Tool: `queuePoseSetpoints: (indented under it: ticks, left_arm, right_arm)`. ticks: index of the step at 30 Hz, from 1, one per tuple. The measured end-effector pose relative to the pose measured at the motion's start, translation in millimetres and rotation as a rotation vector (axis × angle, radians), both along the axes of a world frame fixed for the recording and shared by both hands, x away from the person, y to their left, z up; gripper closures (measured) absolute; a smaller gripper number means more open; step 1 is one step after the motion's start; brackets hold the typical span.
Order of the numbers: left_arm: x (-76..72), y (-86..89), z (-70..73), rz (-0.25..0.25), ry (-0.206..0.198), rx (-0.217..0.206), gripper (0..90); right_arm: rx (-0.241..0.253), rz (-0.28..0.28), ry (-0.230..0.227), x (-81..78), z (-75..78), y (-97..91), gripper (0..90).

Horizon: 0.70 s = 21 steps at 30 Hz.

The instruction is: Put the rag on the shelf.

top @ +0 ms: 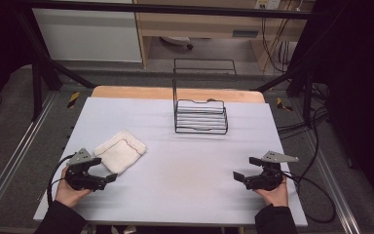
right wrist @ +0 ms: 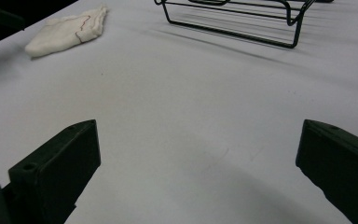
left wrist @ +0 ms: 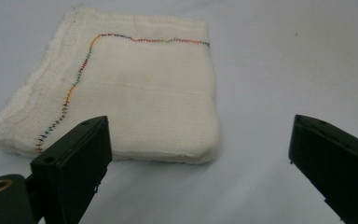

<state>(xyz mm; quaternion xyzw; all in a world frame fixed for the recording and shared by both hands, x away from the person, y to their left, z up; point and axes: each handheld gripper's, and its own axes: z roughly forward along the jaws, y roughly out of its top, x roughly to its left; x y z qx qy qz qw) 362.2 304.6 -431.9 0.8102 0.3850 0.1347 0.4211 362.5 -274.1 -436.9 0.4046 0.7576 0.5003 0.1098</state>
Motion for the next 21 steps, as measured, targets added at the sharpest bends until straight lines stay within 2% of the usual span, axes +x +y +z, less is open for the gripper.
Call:
queuePoseSetpoints:
  ticks: [10,14,18,21]
  left_arm:
    - [2.0,-2.5,2.2,0.016,-0.002,-0.007,6.3]
    - [1.9,-4.9,3.8,0.019,-0.007,0.004,7.7]
    - [1.2,-10.1,4.1,0.023,-0.005,0.006,12.7]
    - [-0.1,-13.9,4.3,0.017,-0.006,0.023,18.3]
  right_arm:
    - [-0.007,0.001,0.005,0.5,-0.7,1.0,0.4]
    - [-0.015,0.003,0.005,0.8,-1.0,1.4,0.4]
    - [-0.024,0.005,0.012,0.4,-1.3,2.3,0.4]
    - [-0.037,0.007,0.011,0.8,-1.6,3.7,0.4]
